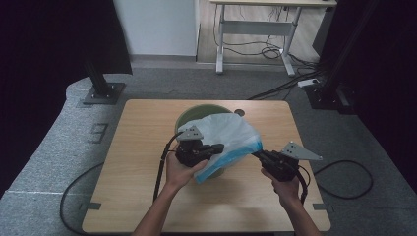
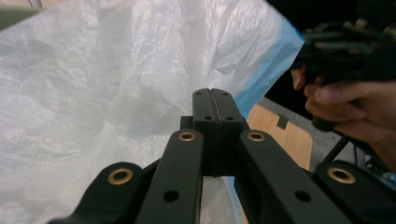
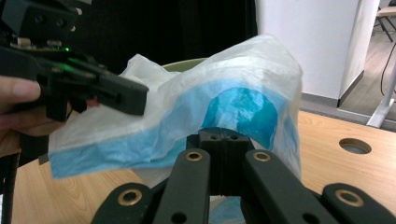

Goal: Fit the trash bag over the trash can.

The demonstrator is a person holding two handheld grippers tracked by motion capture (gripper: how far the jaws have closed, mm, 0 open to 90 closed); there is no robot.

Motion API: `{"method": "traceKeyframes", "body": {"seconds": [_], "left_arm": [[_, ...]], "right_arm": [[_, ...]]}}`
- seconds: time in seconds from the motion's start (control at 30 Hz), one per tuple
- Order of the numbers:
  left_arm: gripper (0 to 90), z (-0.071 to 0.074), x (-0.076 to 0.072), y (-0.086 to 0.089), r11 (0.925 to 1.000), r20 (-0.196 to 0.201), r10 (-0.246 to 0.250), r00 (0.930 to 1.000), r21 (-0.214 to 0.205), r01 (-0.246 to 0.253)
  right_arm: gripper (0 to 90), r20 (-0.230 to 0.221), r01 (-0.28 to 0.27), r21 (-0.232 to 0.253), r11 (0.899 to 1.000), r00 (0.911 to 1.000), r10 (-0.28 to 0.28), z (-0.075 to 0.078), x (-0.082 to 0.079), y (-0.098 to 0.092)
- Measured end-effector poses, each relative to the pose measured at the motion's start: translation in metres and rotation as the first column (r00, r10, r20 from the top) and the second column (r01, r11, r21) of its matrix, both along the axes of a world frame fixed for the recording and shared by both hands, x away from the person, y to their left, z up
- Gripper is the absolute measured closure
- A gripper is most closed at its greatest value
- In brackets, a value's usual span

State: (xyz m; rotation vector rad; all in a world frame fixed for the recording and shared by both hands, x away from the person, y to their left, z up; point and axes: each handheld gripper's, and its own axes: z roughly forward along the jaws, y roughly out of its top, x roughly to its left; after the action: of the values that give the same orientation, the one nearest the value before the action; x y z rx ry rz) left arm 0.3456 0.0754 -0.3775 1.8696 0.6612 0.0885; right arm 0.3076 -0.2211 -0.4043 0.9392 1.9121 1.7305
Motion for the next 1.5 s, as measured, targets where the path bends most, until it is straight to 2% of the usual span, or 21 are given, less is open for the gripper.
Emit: {"method": "traceKeyframes", "body": {"seconds": [0.13,0.27,0.4,0.57,0.87,1.03,1.13,1.2,1.3,1.5], "left_arm": [[89.6,0.004,0.005,0.006,0.9959,-0.014,0.001,0.9999,-0.090,-0.002],[89.7,0.007,0.011,0.011,0.9893,-0.023,0.021,0.9995,-0.144,-0.024],[89.7,0.010,0.016,0.022,0.9771,-0.032,0.062,0.9976,-0.202,-0.067],[89.8,0.012,0.021,0.040,0.9605,-0.042,0.110,0.9930,-0.252,-0.117],[89.9,0.014,0.015,0.066,0.9509,-0.017,0.167,0.9858,-0.262,-0.166],[89.9,0.008,0.007,0.079,0.9531,-0.006,0.183,0.9830,-0.244,-0.179],[89.9,0.005,0.001,0.085,0.9576,0.009,0.193,0.9811,-0.219,-0.187],[89.9,0.003,-0.002,0.089,0.9579,0.014,0.189,0.9819,-0.223,-0.181],[89.9,0.002,-0.009,0.094,0.9586,0.028,0.187,0.9819,-0.223,-0.177],[89.9,-0.005,-0.022,0.102,0.9636,0.041,0.177,0.9833,-0.210,-0.165]], "right_arm": [[89.0,-0.006,0.000,-0.004,1.000,1.0000,0.000,-0.002,0.001,-0.001],[89.1,-0.022,0.009,-0.008,1.000,0.9997,-0.009,-0.008,0.003,-0.003],[89.1,-0.029,0.022,-0.015,1.000,0.9993,-0.022,-0.013,0.005,-0.006],[89.1,-0.039,0.037,-0.019,0.999,0.9985,-0.037,-0.015,0.008,-0.012],[89.0,-0.035,0.051,-0.048,0.998,0.9980,-0.052,-0.017,0.008,-0.015],[89.0,-0.028,0.043,-0.067,0.997,0.9986,-0.045,-0.020,0.001,-0.015],[89.0,-0.020,0.040,-0.078,0.996,0.9989,-0.041,-0.021,-0.002,-0.013],[89.0,-0.022,0.033,-0.091,0.995,0.9991,-0.036,-0.022,-0.003,-0.010],[89.0,-0.030,0.018,-0.087,0.996,0.9994,-0.020,-0.025,-0.004,-0.007],[89.0,-0.040,-0.030,-0.092,0.995,0.9989,0.026,-0.034,-0.012,-0.003]]}}
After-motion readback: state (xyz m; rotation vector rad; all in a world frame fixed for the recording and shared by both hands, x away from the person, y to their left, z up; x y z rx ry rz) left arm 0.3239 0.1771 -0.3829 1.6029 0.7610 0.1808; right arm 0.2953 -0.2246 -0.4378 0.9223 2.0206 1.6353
